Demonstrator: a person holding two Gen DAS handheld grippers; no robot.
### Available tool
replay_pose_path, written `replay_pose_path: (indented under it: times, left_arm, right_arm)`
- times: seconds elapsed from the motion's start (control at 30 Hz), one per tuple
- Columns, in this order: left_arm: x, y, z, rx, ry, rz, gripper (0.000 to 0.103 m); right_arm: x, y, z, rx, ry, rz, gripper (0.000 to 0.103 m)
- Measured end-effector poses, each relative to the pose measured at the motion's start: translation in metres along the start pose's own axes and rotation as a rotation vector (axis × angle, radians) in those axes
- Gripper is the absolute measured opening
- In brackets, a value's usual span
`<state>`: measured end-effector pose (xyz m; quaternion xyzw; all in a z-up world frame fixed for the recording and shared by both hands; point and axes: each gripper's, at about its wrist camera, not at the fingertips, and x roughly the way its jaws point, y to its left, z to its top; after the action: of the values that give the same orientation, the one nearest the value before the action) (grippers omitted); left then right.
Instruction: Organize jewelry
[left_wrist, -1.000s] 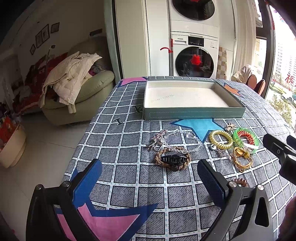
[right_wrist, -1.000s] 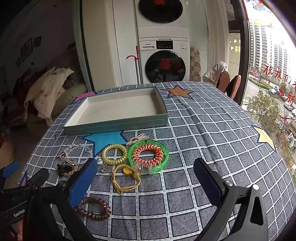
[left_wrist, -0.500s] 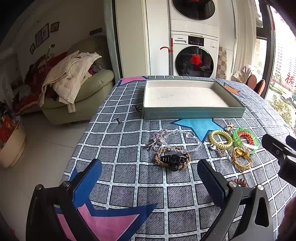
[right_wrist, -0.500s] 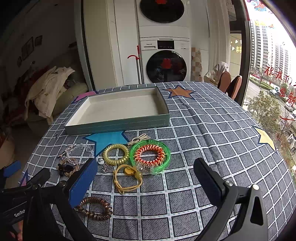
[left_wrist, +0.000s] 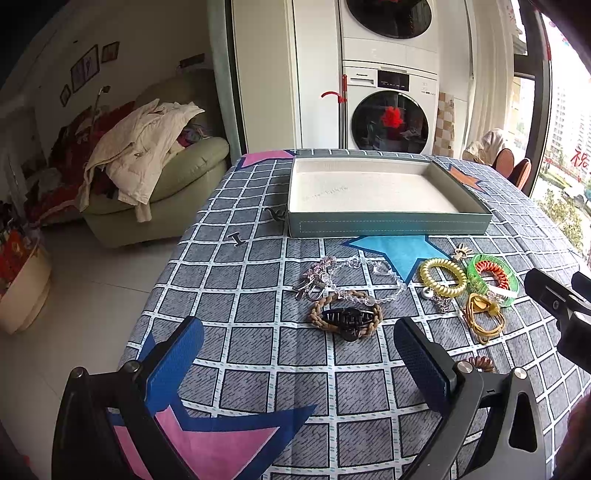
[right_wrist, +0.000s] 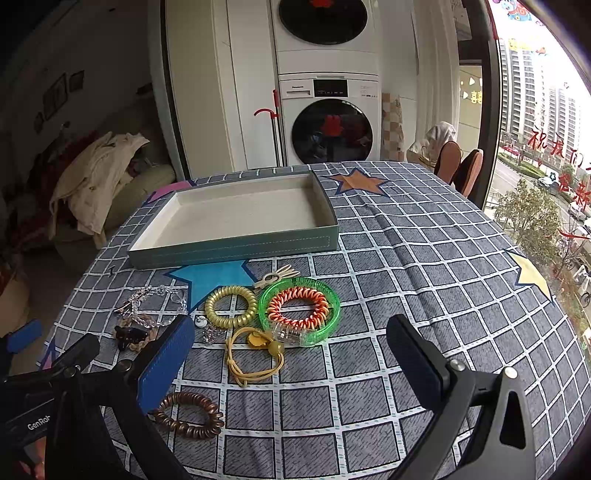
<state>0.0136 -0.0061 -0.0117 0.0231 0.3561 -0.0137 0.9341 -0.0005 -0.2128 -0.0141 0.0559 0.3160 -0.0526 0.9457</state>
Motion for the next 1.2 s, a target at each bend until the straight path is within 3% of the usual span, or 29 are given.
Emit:
replay_pose_path:
  times: [0.5, 0.83, 1.2]
  left_arm:
    - [0.005, 0.008, 0.002, -0.052, 0.004, -0.039, 0.103]
    - [0.024, 0.024, 0.003, -0.087, 0.089, -0.034, 0.103]
    - [0.035, 0.017, 0.004, -0.019, 0.133, -0.106, 0.103]
  right_arm:
    - [0.002, -0.002, 0.0, 0.004, 0.005, 0.0, 0.103]
    - [0.008, -0.015, -0.002, 0.028, 0.028, -0.011, 0.103]
    - [0.022, -0.038, -0.003, 0.07, 0.11, -0.039, 0.103]
